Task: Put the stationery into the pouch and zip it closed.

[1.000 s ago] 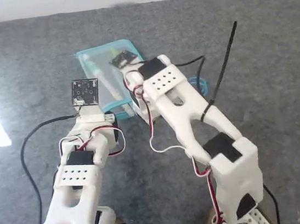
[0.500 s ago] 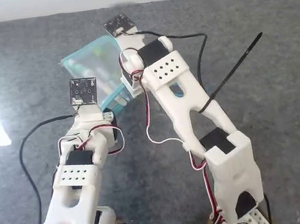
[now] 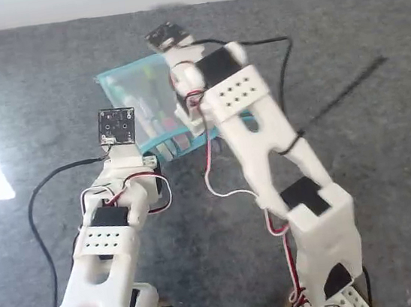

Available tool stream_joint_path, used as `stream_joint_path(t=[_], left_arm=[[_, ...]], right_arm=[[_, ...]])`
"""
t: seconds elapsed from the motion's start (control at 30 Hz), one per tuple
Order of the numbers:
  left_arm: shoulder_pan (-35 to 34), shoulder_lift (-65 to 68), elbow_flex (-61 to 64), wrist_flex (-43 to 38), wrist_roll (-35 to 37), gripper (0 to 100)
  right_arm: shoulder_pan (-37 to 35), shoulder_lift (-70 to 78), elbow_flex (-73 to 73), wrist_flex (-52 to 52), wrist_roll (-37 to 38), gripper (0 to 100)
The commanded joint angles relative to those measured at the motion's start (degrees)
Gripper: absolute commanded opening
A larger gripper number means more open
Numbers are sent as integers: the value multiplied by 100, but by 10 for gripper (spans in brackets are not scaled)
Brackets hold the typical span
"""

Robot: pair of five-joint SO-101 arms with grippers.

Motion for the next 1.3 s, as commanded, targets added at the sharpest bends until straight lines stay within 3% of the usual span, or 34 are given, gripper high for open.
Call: stream_joint_path(t=[0.0,0.13,0.27,0.37,0.67,0.83,1.27], left_arm=[[44,-44,-110,26,-44,13],[44,-70,-110,26,-44,13],[79,-62,-110,26,-44,13],[62,-53,-110,35,-44,13],[44,-44,-110,26,-44,13],[79,-44,-110,26,-44,13],[35,-88,-127,26,-44,13]], right_arm=[[549,-1068,343,215,176,492],[857,-1578,1934,110,360,490],[901,-1745,3587,-760,281,490],[910,-1710,4378,-1367,-176,490],[1358,-1710,4967,-1727,-457,492],[1490,-1868,5591,-1798,-149,493],[2396,-3371,7385,-3116,-132,492]])
